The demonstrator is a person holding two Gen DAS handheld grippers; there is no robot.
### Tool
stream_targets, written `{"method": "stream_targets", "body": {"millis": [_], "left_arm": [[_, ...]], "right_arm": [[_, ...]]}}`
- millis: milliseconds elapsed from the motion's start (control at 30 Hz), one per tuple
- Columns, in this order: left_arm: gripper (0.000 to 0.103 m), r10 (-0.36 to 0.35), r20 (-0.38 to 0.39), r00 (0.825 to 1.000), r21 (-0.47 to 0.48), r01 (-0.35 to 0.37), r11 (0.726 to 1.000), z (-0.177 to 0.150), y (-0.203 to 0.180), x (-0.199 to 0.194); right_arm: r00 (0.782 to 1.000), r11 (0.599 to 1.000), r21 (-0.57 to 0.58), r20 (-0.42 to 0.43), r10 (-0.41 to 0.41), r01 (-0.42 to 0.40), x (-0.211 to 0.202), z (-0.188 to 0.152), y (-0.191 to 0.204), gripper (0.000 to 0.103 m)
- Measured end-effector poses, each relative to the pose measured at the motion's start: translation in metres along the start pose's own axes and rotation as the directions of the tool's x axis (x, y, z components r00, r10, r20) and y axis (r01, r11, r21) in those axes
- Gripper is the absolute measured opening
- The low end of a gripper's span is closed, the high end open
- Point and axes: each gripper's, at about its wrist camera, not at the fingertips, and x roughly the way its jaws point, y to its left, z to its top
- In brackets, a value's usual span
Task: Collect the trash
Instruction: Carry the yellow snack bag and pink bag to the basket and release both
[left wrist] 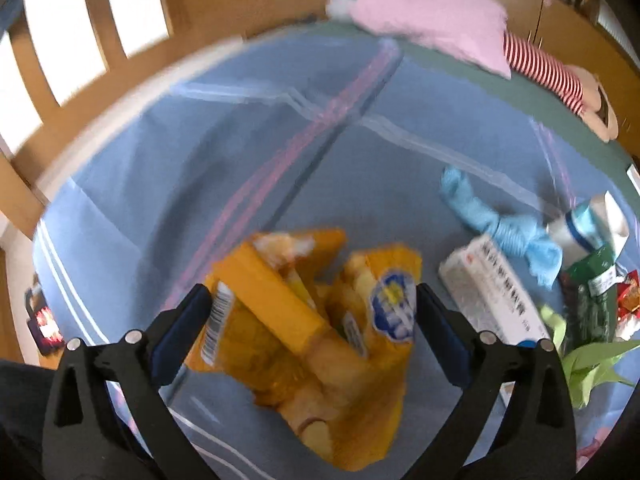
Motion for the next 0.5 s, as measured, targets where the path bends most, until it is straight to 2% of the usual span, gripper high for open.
{"method": "stream_targets", "body": {"millis": [67,167,233,333,367,433,500], "left_arm": [[0.100,-0.001,-0.020,1.000,0.026,0.001,1.000,0.000,-0.002,0.005],[0.097,-0.039,-0.012,0.999,0.043,0.039,0.998,-0.001,-0.003,0.004],[0.082,-0.055,-0.007,0.998,0.051,0.055,0.997,-0.002,-0.001,0.004],[0.068,-0.064,-0.012,0.998,0.057,0.065,0.996,-0.004,0.002,0.005],[0.066,-0.073,-0.011,0.997,0.058,0.074,0.996,-0.003,0.003,0.005],[0.050,-0.099,-0.002,0.995,0.055,0.099,0.994,-0.003,0.005,0.003],[0.047,-0.111,0.015,0.994,0.049,0.110,0.993,-0.003,0.002,0.000]], "right_arm": [[1.000,1.000,0.005,-0.003,0.007,-0.007,0.000,-0.002,0.001,0.037],[1.000,1.000,-0.006,-0.003,0.018,-0.018,0.000,-0.005,0.005,0.037],[1.000,1.000,-0.016,-0.004,0.020,-0.020,0.000,-0.007,0.010,0.037],[1.000,0.999,-0.027,-0.003,0.024,-0.024,0.001,-0.009,0.014,0.037],[1.000,0.999,-0.032,0.000,0.023,-0.023,0.001,-0.009,0.016,0.037],[1.000,0.999,-0.038,0.003,0.024,-0.024,0.001,-0.010,0.018,0.037],[1.000,0.999,-0.042,0.006,0.028,-0.028,0.000,-0.010,0.019,0.037]]}}
